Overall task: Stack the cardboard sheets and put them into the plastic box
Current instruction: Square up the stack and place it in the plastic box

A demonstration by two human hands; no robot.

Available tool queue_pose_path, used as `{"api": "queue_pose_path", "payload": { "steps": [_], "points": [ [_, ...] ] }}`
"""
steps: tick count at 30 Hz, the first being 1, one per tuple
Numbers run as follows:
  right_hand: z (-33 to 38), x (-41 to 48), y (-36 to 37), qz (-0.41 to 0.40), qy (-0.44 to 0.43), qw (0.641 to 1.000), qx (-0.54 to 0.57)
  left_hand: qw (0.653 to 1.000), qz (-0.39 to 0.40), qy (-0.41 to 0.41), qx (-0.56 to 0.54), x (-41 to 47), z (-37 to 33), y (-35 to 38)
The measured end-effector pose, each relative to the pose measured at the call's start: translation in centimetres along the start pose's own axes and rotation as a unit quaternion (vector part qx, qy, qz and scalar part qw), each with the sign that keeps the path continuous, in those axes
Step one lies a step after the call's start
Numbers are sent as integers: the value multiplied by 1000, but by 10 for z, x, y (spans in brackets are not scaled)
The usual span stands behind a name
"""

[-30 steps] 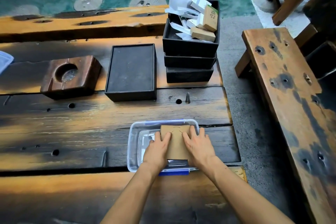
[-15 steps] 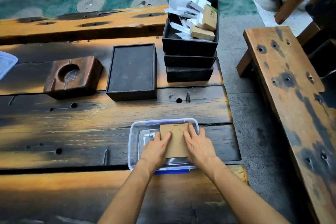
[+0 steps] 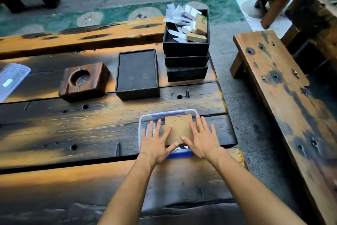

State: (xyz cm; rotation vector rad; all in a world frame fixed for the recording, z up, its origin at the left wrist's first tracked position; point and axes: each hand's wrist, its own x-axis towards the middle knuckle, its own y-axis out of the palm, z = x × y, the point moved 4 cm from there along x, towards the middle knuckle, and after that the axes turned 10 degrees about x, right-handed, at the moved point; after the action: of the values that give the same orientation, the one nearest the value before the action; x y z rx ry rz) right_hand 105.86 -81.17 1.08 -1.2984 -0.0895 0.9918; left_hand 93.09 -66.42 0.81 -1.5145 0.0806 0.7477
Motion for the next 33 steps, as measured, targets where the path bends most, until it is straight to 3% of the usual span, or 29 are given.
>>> {"api": "queue_pose_path", "payload": {
  "steps": [12, 22, 33],
  "points": [
    [23, -95, 10, -71, 117, 988, 68, 999, -45, 11, -16, -74, 11, -13],
    [44, -198, 19, -148, 216, 957, 125, 988, -81, 131, 2, -119, -11, -21],
    [19, -321, 92, -204, 363, 890, 186, 948, -95, 295, 72, -182, -80, 7]
  ]
}}
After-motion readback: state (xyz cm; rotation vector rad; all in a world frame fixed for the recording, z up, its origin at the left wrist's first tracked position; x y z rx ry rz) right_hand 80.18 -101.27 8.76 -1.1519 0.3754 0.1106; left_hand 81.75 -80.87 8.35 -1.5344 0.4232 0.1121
